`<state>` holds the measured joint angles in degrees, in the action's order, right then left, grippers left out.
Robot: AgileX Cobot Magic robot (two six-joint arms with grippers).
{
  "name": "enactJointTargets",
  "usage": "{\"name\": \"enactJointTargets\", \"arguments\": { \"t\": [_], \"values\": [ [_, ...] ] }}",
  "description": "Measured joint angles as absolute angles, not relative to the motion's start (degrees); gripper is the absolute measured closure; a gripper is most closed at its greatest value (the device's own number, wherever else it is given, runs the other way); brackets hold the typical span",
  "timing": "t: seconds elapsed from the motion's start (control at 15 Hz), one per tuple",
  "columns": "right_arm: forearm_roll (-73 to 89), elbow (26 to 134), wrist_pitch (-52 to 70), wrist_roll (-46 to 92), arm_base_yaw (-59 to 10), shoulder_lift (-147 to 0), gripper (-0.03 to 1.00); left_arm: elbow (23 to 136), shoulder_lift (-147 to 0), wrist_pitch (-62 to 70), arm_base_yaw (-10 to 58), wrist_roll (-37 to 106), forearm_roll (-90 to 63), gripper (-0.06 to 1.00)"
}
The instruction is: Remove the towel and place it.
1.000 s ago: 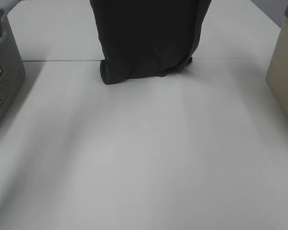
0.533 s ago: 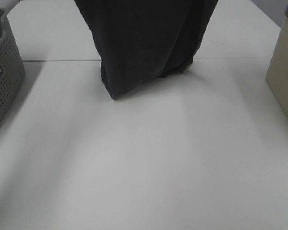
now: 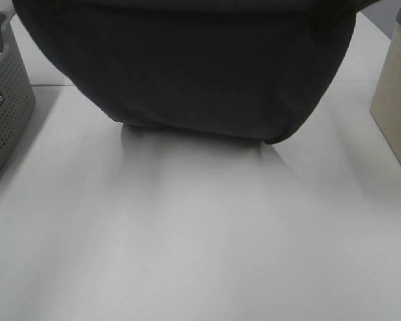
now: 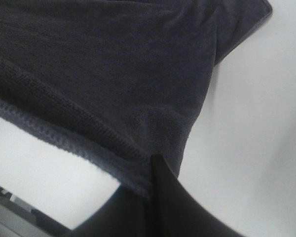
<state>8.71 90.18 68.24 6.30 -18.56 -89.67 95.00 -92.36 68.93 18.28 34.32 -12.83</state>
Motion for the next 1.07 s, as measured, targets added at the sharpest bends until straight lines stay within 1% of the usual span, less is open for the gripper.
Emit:
{"name": "enactJointTargets", "arguments": {
  "t": [0.2,0.67,0.87,1.07],
  "values": [
    [9.22,81.99,68.18,6.82,-18.56,-85.83,0.96,84.51,-90.76,68.41,18.28,34.89,-17.7,0.94],
    [10.26,67.32,67.72,7.45,-18.56,-79.3,0.96,71.39,-88.29,67.61,18.33,34.43,-24.69,0.94],
    [13.75,60.39,67.49,7.39,-18.56,-75.0,0.96,61.88,-84.17,67.44,18.45,33.63,-28.71,0.94],
    [17.42,51.74,67.72,7.39,-18.56,-68.58,0.96,53.34,-79.81,67.27,22.0,33.4,-30.25,0.94]
  ]
}}
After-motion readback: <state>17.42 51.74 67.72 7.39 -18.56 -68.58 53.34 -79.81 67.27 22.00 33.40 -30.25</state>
